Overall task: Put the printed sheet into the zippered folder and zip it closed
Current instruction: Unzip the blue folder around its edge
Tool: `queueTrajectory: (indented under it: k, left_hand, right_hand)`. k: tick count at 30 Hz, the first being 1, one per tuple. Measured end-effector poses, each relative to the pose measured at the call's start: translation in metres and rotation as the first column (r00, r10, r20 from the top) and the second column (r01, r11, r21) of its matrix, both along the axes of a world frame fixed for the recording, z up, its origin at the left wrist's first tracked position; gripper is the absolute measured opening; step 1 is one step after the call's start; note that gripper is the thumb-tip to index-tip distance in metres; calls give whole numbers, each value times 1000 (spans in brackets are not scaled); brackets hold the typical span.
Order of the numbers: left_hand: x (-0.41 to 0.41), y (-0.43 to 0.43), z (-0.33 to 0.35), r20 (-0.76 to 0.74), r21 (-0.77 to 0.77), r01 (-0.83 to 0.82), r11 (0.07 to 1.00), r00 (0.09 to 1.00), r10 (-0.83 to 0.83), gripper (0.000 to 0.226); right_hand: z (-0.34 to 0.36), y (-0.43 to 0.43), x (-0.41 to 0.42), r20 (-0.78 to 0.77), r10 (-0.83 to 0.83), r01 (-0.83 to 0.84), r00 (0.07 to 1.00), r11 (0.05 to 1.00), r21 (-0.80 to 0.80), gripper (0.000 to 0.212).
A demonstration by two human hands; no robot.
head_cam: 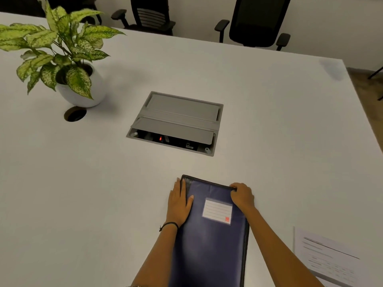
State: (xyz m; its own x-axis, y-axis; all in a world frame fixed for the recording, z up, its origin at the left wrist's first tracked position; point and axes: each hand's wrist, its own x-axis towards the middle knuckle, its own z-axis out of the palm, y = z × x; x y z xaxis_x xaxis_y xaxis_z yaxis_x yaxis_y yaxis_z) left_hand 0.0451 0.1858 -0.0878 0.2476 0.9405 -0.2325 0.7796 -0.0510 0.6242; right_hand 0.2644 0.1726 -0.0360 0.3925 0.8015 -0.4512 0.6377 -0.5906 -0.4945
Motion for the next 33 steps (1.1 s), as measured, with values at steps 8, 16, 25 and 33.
queueTrajectory:
  k: [8,16,25,33]
  left_hand:
    - [3,-6,-12,-88,118,-23,993,996,34,62]
    - [4,-6,-18,-160,165,-15,986,986,42,62]
    - [5,-5,-17,-165,158,-23,987,985,49,62]
    - [6,-6,-18,-137,137,-38,990,989,57,63]
  right_hand:
    - [-10,43,-35,-144,238,-228,961,970,82,33]
    - [-18,84,-73,-235,392,-378,889,920,105,38]
    - [-21,120,-61,-291,607,-629,740,777,20,24]
    - [-22,132,-53,-364,715,-770,596,638,-7,31]
